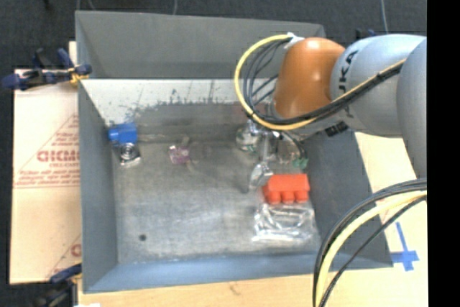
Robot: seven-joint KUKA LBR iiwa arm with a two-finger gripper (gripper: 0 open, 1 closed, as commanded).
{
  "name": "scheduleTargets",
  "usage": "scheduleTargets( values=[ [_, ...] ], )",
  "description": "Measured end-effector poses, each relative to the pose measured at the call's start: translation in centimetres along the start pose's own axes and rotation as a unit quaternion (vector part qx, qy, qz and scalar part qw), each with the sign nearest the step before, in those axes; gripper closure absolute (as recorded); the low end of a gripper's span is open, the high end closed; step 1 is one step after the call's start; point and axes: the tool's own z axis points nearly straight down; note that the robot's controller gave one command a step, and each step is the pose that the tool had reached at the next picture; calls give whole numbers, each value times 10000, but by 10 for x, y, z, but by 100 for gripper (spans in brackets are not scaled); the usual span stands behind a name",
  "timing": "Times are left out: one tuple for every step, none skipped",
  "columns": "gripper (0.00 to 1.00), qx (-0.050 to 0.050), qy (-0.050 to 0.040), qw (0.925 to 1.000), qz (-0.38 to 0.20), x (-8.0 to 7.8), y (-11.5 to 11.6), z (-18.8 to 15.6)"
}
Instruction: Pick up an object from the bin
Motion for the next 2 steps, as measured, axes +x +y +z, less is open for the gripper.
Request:
scheduleTargets(
  values=[
    [0,0,0,9991,-421,26,-36,12],
    [0,32,-117,9879,-1548,89,-72,3]
  ],
)
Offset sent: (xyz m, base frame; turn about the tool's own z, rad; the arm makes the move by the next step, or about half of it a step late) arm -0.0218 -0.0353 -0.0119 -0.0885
